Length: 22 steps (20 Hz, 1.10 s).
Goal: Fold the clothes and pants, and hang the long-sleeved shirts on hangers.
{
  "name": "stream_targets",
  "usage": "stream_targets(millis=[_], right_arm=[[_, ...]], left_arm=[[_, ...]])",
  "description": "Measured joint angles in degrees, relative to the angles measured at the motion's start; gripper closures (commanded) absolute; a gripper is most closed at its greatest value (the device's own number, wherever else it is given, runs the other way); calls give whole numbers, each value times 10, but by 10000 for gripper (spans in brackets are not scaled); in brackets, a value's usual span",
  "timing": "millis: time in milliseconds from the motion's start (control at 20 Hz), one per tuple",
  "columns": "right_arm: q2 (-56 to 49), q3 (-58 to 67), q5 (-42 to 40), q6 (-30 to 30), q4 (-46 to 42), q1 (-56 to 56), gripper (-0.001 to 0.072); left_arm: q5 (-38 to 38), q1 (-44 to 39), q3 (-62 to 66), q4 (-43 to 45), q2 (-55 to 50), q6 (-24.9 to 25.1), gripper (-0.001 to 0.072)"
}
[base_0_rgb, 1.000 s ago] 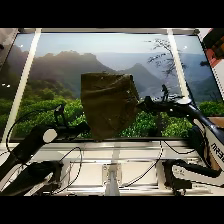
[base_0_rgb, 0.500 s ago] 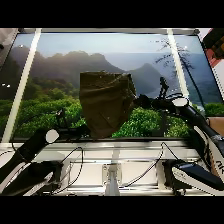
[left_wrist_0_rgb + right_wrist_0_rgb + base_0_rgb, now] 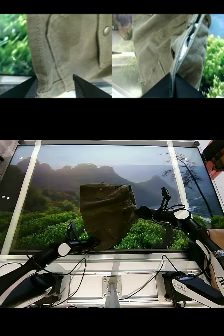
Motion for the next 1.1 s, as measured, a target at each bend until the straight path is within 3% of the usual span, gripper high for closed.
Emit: stream_targets(millis=[50, 150, 200, 350, 650, 850, 1100], right_arm=[[0, 0, 1, 0, -5, 0, 690], [0, 1, 5, 0, -15, 0, 690], [1, 1, 8, 0, -24, 0, 690], [12, 1, 20, 0, -57, 0, 690], [77, 1, 40, 3, -165, 0, 690], [139, 10, 63, 64, -286, 0, 690], [169, 106, 212, 117, -374, 0, 689]], left_arm=[[16, -8, 0, -7, -5, 0, 207], [47, -20, -1, -13, -13, 0, 366], [63, -23, -1, -14, -16, 0, 397], [110, -28, 0, -17, -23, -2, 675], [167, -20, 26, 0, -4, 7, 677], [177, 27, 61, 66, 79, 13, 678], [125, 97, 104, 144, 224, 15, 679]])
